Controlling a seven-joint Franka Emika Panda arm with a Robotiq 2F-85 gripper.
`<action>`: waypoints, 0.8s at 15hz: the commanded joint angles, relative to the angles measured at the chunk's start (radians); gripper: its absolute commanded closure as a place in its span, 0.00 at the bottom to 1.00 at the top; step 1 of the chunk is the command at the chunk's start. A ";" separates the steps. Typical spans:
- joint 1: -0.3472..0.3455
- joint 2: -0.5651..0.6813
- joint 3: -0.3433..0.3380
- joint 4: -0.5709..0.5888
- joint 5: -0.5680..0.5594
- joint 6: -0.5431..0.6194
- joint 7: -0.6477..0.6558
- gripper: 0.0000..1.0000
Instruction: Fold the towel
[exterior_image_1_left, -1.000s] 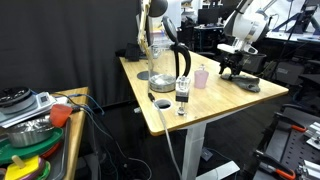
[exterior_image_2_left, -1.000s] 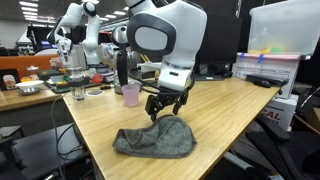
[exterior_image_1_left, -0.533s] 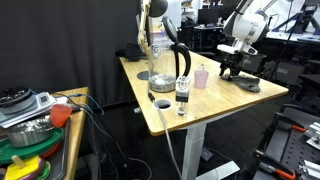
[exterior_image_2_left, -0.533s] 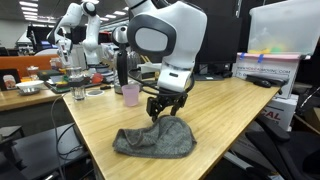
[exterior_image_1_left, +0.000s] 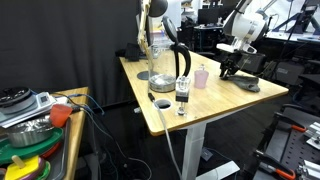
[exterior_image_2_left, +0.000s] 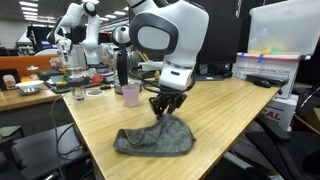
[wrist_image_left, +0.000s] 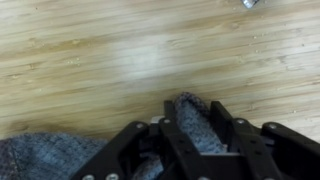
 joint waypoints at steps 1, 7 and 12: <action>-0.011 0.019 0.005 0.018 -0.008 -0.046 0.018 0.51; -0.028 0.003 0.026 0.024 0.028 -0.082 -0.028 0.98; -0.040 -0.004 0.038 0.031 0.052 -0.136 -0.051 0.99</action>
